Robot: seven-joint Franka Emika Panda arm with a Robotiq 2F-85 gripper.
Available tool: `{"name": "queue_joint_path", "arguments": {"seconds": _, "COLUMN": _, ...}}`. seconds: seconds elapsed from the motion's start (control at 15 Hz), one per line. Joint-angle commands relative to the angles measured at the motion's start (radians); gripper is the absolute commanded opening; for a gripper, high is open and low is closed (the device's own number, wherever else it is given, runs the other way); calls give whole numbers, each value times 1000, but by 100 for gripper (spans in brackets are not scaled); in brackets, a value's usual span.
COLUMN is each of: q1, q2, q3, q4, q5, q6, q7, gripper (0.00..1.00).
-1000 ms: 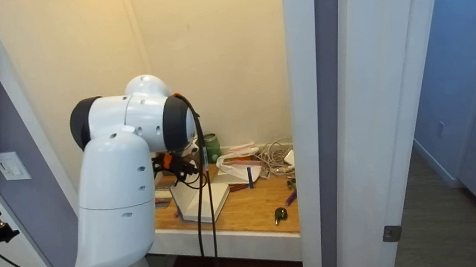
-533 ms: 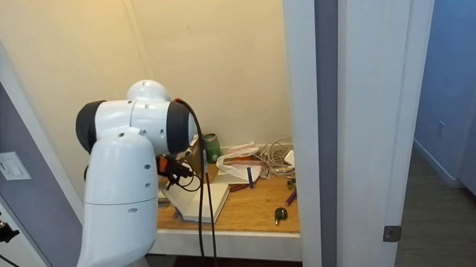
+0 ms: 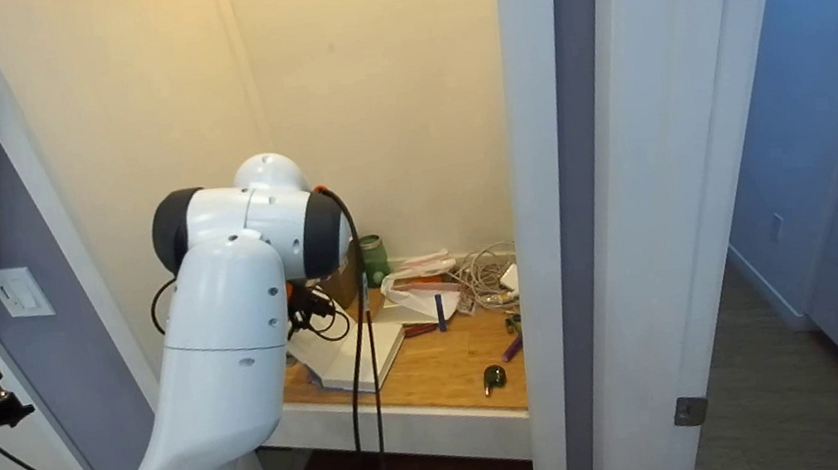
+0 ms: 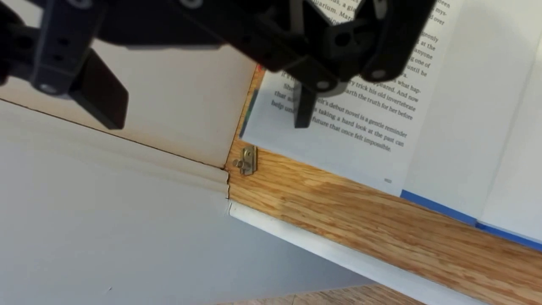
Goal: Open the book
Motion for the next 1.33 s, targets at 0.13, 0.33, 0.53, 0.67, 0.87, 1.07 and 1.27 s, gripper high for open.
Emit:
{"name": "queue_joint_path", "arguments": {"seconds": 0.13, "q1": 54, "q2": 85, "q3": -23, "q4": 121, "q5": -74, "q6": -70, "q7": 30, "gripper": 100}}
{"name": "queue_joint_path", "arguments": {"seconds": 0.33, "q1": 109, "q2": 111, "q3": -62, "q4": 141, "q5": -159, "q6": -14, "q7": 99, "gripper": 100}}
{"name": "queue_joint_path", "arguments": {"seconds": 0.53, "q1": 141, "q2": 141, "q3": -84, "q4": 156, "q5": -200, "q6": 61, "q7": 166, "gripper": 100}}
{"name": "queue_joint_path", "arguments": {"seconds": 0.67, "q1": 151, "q2": 160, "q3": -86, "q4": 168, "q5": -200, "q6": 95, "q7": 210, "gripper": 100}}
{"name": "queue_joint_path", "arguments": {"seconds": 0.87, "q1": 161, "q2": 185, "q3": -90, "q4": 181, "q5": -205, "q6": 121, "q7": 255, "gripper": 100}}
{"name": "queue_joint_path", "arguments": {"seconds": 1.07, "q1": 166, "q2": 210, "q3": -94, "q4": 200, "q5": -222, "q6": 96, "q7": 274, "gripper": 100}}
{"name": "queue_joint_path", "arguments": {"seconds": 1.27, "q1": 159, "q2": 244, "q3": -86, "q4": 222, "q5": -220, "q6": 77, "q7": 275, "gripper": 100}}
